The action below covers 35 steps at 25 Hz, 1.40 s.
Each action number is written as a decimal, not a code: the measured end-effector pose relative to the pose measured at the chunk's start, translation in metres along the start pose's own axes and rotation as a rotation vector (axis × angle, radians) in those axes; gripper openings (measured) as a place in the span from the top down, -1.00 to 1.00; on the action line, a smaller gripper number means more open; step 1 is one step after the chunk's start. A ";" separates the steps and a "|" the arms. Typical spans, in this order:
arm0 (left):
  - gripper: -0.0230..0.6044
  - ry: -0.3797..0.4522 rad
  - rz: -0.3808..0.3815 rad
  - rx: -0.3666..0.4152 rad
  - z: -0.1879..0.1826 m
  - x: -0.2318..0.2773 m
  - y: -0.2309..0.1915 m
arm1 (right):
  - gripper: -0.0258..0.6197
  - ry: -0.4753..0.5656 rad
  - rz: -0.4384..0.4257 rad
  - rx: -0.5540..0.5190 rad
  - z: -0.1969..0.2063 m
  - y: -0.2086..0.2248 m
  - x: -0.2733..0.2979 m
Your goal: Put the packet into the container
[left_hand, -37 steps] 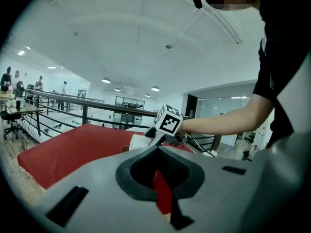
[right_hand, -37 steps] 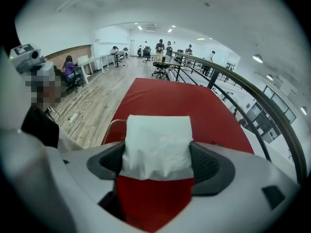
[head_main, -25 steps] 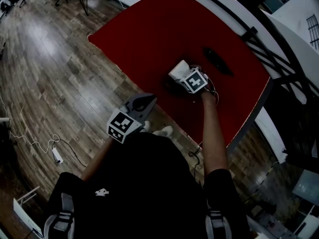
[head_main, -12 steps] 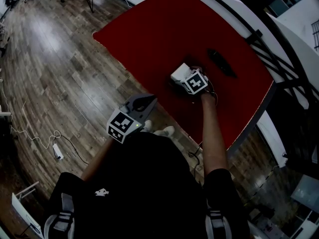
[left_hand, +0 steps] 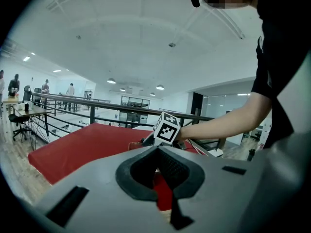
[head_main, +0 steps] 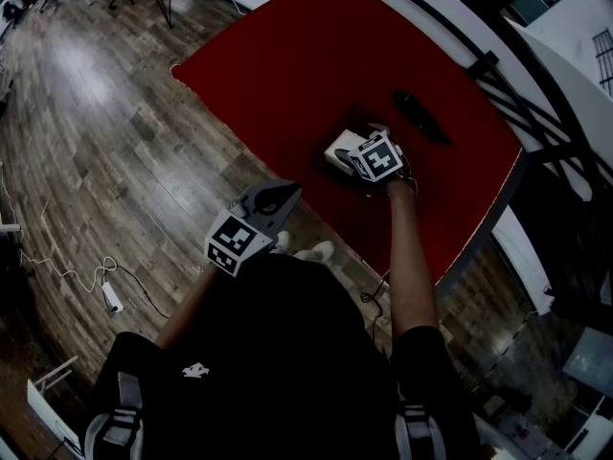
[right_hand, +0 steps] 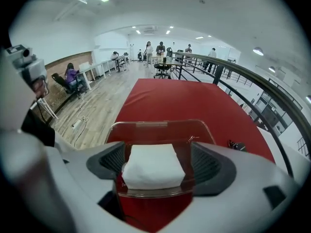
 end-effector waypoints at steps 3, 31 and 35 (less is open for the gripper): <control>0.91 0.003 0.008 0.005 -0.002 0.002 0.001 | -0.43 0.051 -0.009 0.031 0.001 -0.004 -0.012; 0.91 0.092 0.127 0.039 -0.041 0.041 0.021 | 0.85 0.837 0.048 0.360 0.025 -0.058 -0.216; 0.91 0.105 0.158 0.012 -0.048 0.047 0.025 | 0.85 0.884 0.066 0.355 0.032 -0.061 -0.221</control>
Point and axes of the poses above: the fingertips, and each gripper's own axes: x forward along the fingers, y to its right, z out of its underside, the point moved 3 cm from there along -x, backward along the fingers, and after that the axes turned 12 degrees about -y, right-handed, at the moved point
